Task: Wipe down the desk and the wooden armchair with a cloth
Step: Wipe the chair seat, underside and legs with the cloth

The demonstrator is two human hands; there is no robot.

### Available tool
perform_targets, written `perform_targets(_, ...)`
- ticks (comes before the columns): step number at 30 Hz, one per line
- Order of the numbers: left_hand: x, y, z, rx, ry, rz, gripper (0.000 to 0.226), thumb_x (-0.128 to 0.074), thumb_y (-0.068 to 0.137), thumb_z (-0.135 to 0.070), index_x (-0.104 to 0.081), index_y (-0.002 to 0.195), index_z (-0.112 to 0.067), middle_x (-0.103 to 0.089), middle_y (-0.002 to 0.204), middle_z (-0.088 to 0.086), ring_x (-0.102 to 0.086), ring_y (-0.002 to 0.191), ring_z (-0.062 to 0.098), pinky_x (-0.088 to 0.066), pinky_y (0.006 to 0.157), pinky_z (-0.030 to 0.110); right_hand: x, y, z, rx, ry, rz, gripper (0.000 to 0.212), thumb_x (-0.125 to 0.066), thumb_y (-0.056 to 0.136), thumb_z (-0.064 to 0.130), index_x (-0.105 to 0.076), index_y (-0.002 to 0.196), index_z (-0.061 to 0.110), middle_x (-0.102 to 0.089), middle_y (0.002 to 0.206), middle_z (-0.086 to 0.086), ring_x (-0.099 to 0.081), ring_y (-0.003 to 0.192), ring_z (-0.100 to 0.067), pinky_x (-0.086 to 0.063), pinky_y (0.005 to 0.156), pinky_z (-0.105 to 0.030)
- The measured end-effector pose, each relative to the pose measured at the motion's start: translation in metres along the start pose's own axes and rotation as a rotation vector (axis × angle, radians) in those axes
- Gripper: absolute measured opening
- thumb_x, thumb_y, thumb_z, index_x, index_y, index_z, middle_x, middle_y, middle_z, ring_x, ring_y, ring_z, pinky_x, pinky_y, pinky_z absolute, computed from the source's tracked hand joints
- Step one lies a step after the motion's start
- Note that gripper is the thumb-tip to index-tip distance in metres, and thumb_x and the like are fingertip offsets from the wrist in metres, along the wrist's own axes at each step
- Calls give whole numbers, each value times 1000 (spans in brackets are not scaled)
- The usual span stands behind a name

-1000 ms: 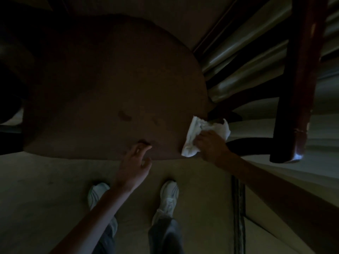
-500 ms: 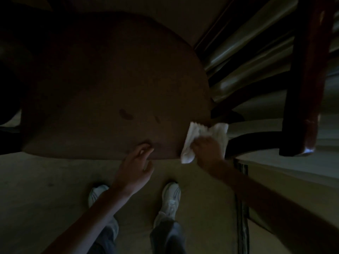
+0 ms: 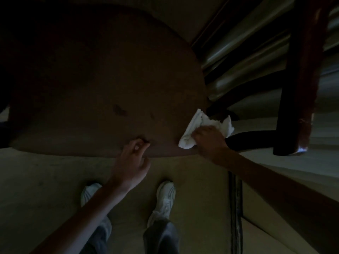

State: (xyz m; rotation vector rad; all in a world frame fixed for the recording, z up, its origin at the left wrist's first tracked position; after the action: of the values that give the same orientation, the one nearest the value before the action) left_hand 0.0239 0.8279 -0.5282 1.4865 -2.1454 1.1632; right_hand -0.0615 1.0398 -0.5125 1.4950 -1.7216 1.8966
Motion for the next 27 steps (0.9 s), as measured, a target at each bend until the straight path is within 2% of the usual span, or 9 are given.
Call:
perform_targets(4, 0, 3, 2, -44, 13, 29, 52, -57, 90, -28, -46, 141, -28, -37, 143, -6, -39, 127, 14, -33, 107, 30, 27, 29, -51, -358, 124, -115, 26, -50, 95, 12, -60, 117, 5, -61, 122, -16, -58, 111, -30, -42, 93, -39)
perform_targets(7, 1, 3, 2, -23, 9, 38, 51, -54, 92, -30, -44, 142, -30, -35, 142, -7, -36, 128, 11, -31, 106, 27, -1, 11, -16, -294, 219, -31, 32, -49, 97, 16, -52, 128, 8, -55, 131, -14, -53, 120, -29, -39, 101, -38)
perform_targets(9, 0, 1, -3, -27, 30, 56, 52, -53, 92, -32, -42, 143, -31, -33, 142, -8, -35, 127, 10, -34, 106, 28, -15, -19, 24, -141, 164, 19, 37, -51, 93, 17, -50, 129, 12, -56, 130, -10, -55, 116, -27, -42, 94, -36)
perform_targets(12, 7, 6, -14, -72, 104, 51, 53, -52, 92, -31, -39, 144, -29, -30, 146, -8, -33, 128, 13, -38, 106, 34, -15, -17, 26, -31, 89, 52, 30, -50, 93, 17, -57, 123, 13, -61, 123, -8, -60, 109, -24, -46, 89, -34)
perform_targets(15, 14, 16, -22, -120, 161, 29, 53, -51, 91, -30, -41, 143, -27, -30, 147, -7, -32, 129, 16, -38, 105, 34, 6, 19, -12, -159, 108, -6, 31, -49, 97, 21, -56, 126, 11, -58, 131, -10, -55, 119, -26, -41, 101, -38)
perform_targets(18, 14, 23, -22, -126, 217, 41, 54, -48, 92, -34, -37, 145, -28, -27, 149, -7, -29, 130, 16, -35, 106, 34, 18, 30, -34, -306, 118, -157, 28, -49, 96, 16, -58, 122, 9, -61, 126, -12, -58, 114, -27, -43, 94, -36)
perform_targets(21, 11, 21, -21, -111, 247, 58, 56, -47, 93, -34, -34, 147, -28, -24, 151, -7, -29, 132, 17, -35, 106, 34, -9, 0, 3, -196, 127, -39, 33, -48, 96, 19, -53, 128, 11, -57, 130, -11, -55, 117, -28, -41, 98, -37)
perform_targets(24, 11, 17, -22, -112, 233, 78, 57, -48, 94, -33, -32, 148, -28, -21, 154, -6, -26, 135, 17, -34, 106, 31, -14, -12, 15, -58, 93, 21, 29, -51, 94, 22, -59, 120, 13, -62, 122, -8, -59, 110, -24, -43, 96, -35)
perform_targets(27, 13, 20, -22, -144, 256, 81, 58, -48, 94, -32, -31, 149, -27, -20, 155, -7, -24, 136, 16, -31, 108, 30, 5, 21, -20, -216, 197, -39, 29, -54, 94, 20, -60, 121, 10, -62, 126, -10, -59, 114, -27, -44, 95, -36)
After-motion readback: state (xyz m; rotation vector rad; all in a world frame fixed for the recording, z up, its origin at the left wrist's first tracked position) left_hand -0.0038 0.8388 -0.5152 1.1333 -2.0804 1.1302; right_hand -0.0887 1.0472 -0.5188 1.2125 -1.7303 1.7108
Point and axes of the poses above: each hand's wrist, its own y-axis towards the middle knuckle, its own x-axis out of the back of the hand, z = x × y, the point moved 8 cm from there along y, towards the middle knuckle
